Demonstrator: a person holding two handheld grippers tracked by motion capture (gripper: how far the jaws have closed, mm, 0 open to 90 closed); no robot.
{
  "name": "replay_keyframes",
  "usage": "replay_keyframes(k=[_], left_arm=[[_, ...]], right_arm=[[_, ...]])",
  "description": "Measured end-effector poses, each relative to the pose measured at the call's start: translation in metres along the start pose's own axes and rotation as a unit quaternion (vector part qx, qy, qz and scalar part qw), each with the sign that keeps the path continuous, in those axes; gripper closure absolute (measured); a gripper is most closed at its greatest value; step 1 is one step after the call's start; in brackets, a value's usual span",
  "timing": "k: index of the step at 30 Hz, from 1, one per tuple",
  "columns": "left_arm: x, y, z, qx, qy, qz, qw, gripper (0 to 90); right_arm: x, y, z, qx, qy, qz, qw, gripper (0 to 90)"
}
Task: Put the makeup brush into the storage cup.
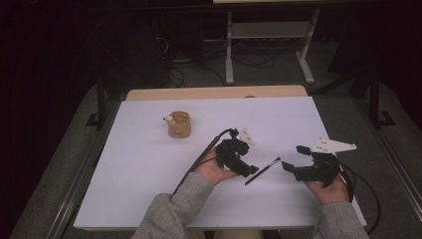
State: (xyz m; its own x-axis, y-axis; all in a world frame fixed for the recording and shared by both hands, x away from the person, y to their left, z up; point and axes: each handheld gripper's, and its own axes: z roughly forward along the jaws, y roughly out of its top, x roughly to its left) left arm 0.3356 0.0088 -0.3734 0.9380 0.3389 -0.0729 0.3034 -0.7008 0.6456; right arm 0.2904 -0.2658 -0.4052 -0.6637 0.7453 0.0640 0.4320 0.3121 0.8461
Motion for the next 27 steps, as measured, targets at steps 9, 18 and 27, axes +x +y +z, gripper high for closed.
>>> replay_keyframes(k=[9,18,27], left_arm=[[0.002,0.008,0.018,0.022,0.003,-0.002,0.9997,34.3],[0.0,0.014,0.043,0.05,0.0,-0.011,0.9987,40.0],[0.001,0.014,0.057,0.074,-0.003,-0.01,0.9972,44.9]], right_arm=[[-0.001,-0.001,-0.001,0.001,-0.003,0.001,1.0,16.8],[0.0,-0.001,0.0,0.004,-0.004,-0.003,1.0,16.6],[-0.001,-0.001,0.001,0.005,-0.004,0.0,1.0,16.5]])
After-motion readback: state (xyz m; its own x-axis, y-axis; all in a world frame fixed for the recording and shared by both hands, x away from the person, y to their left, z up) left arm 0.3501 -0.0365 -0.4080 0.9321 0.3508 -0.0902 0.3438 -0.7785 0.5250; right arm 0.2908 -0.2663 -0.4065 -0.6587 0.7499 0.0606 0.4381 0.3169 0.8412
